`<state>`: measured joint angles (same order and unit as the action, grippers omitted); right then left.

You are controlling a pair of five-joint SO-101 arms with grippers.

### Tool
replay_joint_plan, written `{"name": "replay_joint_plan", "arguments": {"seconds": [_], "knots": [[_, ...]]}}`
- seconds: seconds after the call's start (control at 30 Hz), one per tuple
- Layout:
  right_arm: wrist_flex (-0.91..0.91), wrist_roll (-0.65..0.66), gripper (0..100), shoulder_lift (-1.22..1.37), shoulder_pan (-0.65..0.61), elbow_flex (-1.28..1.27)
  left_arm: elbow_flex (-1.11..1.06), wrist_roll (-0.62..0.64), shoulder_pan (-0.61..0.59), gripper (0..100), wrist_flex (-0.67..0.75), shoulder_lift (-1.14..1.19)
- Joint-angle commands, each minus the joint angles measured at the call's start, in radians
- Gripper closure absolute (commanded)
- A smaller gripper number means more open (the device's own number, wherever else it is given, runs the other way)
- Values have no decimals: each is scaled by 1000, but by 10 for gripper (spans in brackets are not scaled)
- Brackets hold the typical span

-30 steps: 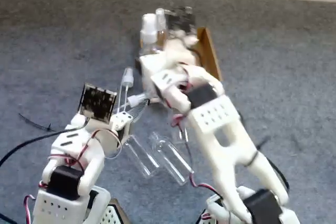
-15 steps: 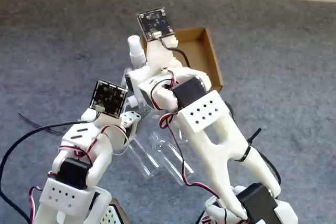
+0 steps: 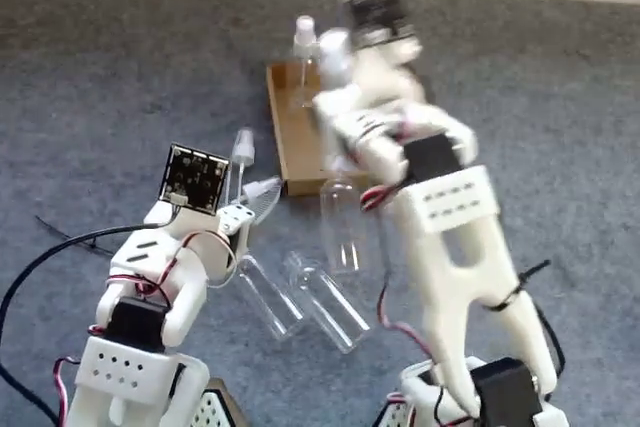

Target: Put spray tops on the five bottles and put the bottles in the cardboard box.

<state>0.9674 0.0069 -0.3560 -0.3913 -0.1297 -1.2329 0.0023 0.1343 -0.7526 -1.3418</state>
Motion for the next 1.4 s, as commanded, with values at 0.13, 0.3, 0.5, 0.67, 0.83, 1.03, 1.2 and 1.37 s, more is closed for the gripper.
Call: {"name": "replay_joint_plan", "arguments": {"seconds": [0.13,0.3,0.5,0.67,0.83,1.03,1.2,1.37], "knots": [[-450,28,995,231,173,70,-31,-2,-33,738,25,2],[-693,28,995,407,174,70,-38,3,-137,738,78,10],[-880,28,995,536,171,68,-38,0,-185,739,87,4],[-932,28,995,607,170,68,-38,-2,-183,808,89,4],[-934,28,995,664,170,71,-38,-2,-183,800,89,4],[-984,28,995,693,170,71,-38,-2,-183,800,89,4],[-1007,28,995,708,168,71,-38,-2,-183,800,89,4],[-1012,28,995,736,168,85,-38,-2,-183,800,89,4]]}}
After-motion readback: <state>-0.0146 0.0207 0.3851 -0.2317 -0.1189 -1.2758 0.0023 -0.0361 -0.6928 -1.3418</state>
